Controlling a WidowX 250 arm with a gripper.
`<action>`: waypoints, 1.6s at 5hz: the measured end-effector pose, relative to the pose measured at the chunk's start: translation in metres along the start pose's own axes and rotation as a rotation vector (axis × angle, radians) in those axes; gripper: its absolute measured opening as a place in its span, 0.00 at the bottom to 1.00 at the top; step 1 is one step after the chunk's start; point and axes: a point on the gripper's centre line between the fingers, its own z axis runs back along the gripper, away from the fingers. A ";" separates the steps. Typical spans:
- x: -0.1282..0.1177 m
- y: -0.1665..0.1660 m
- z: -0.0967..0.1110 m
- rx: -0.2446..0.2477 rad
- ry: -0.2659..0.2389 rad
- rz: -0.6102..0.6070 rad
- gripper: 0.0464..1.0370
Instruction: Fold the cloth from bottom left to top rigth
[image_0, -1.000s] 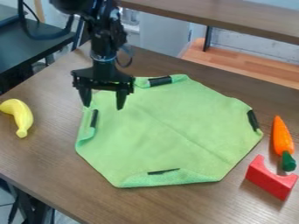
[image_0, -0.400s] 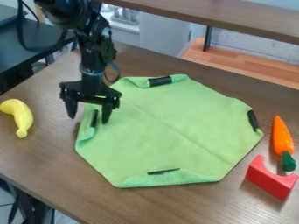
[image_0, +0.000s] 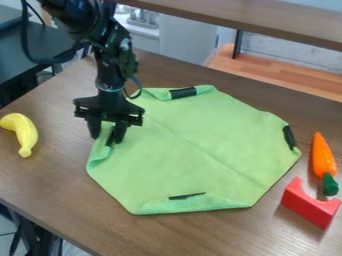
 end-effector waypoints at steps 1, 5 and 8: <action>-0.004 -0.003 0.000 -0.019 0.027 0.020 0.23; 0.018 -0.068 0.055 -0.074 0.212 0.149 0.01; 0.009 -0.178 0.075 -0.051 0.156 0.130 0.01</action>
